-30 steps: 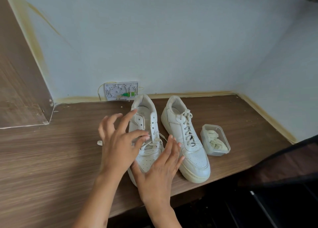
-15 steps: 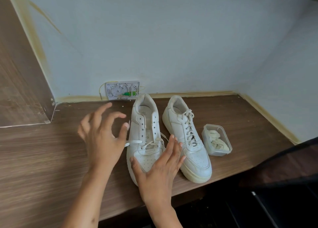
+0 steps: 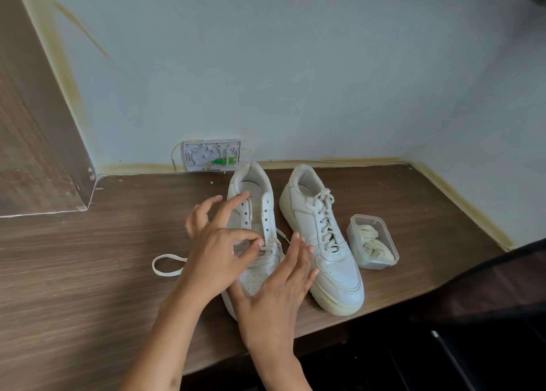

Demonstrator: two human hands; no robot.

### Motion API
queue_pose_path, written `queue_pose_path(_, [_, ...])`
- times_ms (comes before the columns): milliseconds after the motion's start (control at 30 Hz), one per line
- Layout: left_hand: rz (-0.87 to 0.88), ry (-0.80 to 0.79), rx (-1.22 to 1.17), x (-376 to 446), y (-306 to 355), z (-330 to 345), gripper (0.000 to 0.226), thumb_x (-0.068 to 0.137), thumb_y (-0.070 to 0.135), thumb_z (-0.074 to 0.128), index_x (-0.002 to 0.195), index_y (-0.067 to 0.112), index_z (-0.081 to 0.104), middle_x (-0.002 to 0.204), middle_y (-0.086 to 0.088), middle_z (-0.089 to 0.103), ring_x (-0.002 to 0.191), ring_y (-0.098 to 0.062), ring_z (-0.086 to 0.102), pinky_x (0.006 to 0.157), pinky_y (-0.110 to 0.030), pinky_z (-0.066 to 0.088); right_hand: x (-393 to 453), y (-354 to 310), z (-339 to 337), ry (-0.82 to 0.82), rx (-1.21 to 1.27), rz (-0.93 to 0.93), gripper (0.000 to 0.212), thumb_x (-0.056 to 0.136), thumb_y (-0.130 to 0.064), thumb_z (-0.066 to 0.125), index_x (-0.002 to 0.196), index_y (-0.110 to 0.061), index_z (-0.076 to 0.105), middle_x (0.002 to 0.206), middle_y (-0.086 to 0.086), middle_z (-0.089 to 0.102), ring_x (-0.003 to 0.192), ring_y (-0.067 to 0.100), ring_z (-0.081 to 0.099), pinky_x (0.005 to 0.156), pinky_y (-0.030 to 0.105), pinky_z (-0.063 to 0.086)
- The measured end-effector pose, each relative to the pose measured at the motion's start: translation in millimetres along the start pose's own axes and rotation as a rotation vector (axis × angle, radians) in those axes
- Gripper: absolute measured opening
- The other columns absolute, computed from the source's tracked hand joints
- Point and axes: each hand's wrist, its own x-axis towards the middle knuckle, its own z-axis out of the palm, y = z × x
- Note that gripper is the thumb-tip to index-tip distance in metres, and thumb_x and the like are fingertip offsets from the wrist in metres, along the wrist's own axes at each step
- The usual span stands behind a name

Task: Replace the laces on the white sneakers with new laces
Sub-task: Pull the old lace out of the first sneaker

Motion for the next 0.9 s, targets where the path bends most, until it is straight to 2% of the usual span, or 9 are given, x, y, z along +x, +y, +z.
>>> queue_pose_path(67, [-0.010, 0.014, -0.037, 1, 1, -1, 0.022, 0.073, 0.055, 0.057, 0.068, 0.042, 0.074, 0.145, 0.018, 0.046, 0.134, -0.025, 0.028, 0.108, -0.035, 0.009, 0, 0, 0, 0.005, 0.004, 0.004, 0.112, 0.078, -0.075, 0.055, 0.153, -0.023, -0.009, 0.163, 0.005, 0.003, 0.150, 0.015, -0.017, 0.121, 0.044, -0.009])
queue_pose_path(167, [-0.030, 0.052, -0.148, 3, 0, -12, 0.020, 0.064, 0.053, 0.060, 0.063, 0.040, 0.075, 0.141, 0.024, 0.047, 0.131, -0.015, 0.026, 0.108, -0.034, 0.012, 0, 0, 0, 0.023, 0.006, 0.002, 0.113, 0.078, -0.077, 0.054, 0.153, -0.024, -0.011, 0.161, 0.004, 0.004, 0.150, 0.015, -0.016, 0.120, 0.037, -0.014])
queue_pose_path(267, [-0.102, -0.039, -0.272, 0, -8, -28, 0.020, 0.057, 0.052, 0.057, 0.057, 0.038, 0.071, 0.137, 0.035, 0.045, 0.129, -0.005, 0.023, 0.107, -0.031, 0.011, 1, -1, 0, 0.037, 0.007, 0.002, 0.112, 0.078, -0.080, 0.051, 0.153, -0.023, -0.009, 0.161, 0.003, 0.004, 0.151, 0.016, -0.014, 0.120, 0.037, -0.013])
queue_pose_path(333, [-0.123, -0.062, -0.211, -2, -12, -29, 0.026, 0.062, 0.055, 0.053, 0.053, 0.036, 0.068, 0.132, 0.038, 0.047, 0.129, -0.010, 0.025, 0.105, -0.031, 0.010, 1, -1, 0, 0.030, 0.003, 0.001, 0.111, 0.078, -0.080, 0.052, 0.153, -0.024, -0.010, 0.162, 0.003, 0.003, 0.150, 0.015, -0.015, 0.120, 0.038, -0.013])
queue_pose_path(400, [-0.094, -0.004, -0.075, -2, -13, -24, 0.033, 0.070, 0.060, 0.053, 0.054, 0.035, 0.068, 0.130, 0.035, 0.049, 0.127, -0.016, 0.029, 0.102, -0.032, 0.011, 1, -1, -1, 0.029, 0.005, 0.001, 0.112, 0.078, -0.079, 0.052, 0.153, -0.024, -0.010, 0.162, 0.003, 0.003, 0.150, 0.014, -0.016, 0.120, 0.038, -0.013])
queue_pose_path(500, [-0.038, 0.094, 0.009, 1, -6, -22, 0.031, 0.077, 0.065, 0.054, 0.071, 0.042, 0.074, 0.136, 0.021, 0.052, 0.125, -0.022, 0.033, 0.102, -0.033, 0.013, 1, -1, -1, 0.022, 0.014, 0.001, 0.111, 0.079, -0.079, 0.052, 0.152, -0.025, -0.011, 0.162, 0.003, 0.002, 0.150, 0.014, -0.017, 0.121, 0.039, -0.013])
queue_pose_path(633, [0.030, -0.010, 0.122, 0, 2, -10, 0.034, 0.083, 0.065, 0.049, 0.087, 0.045, 0.077, 0.144, 0.014, 0.048, 0.126, -0.028, 0.035, 0.106, -0.049, 0.019, 0, 0, 0, -0.005, 0.003, -0.001, 0.113, 0.078, -0.073, 0.058, 0.152, -0.027, -0.016, 0.162, 0.002, 0.000, 0.149, 0.014, -0.020, 0.121, 0.044, -0.009])
queue_pose_path(767, [0.049, -0.033, 0.120, 0, 2, 0, 0.032, 0.084, 0.056, 0.049, 0.079, 0.040, 0.076, 0.147, 0.009, 0.046, 0.127, -0.029, 0.034, 0.106, -0.052, 0.020, 1, 1, 1, -0.013, -0.008, -0.008, 0.117, 0.077, -0.069, 0.063, 0.152, -0.027, -0.017, 0.161, -0.001, -0.003, 0.149, 0.014, -0.021, 0.120, 0.045, -0.007])
queue_pose_path(900, [0.039, 0.017, 0.044, 1, 1, -1, 0.027, 0.080, 0.055, 0.053, 0.072, 0.041, 0.074, 0.147, 0.015, 0.044, 0.130, -0.029, 0.032, 0.107, -0.050, 0.018, 1, 1, 2, -0.003, -0.012, 0.001, 0.114, 0.078, -0.072, 0.060, 0.153, -0.024, -0.012, 0.162, 0.003, 0.001, 0.150, 0.016, -0.017, 0.121, 0.047, -0.004])
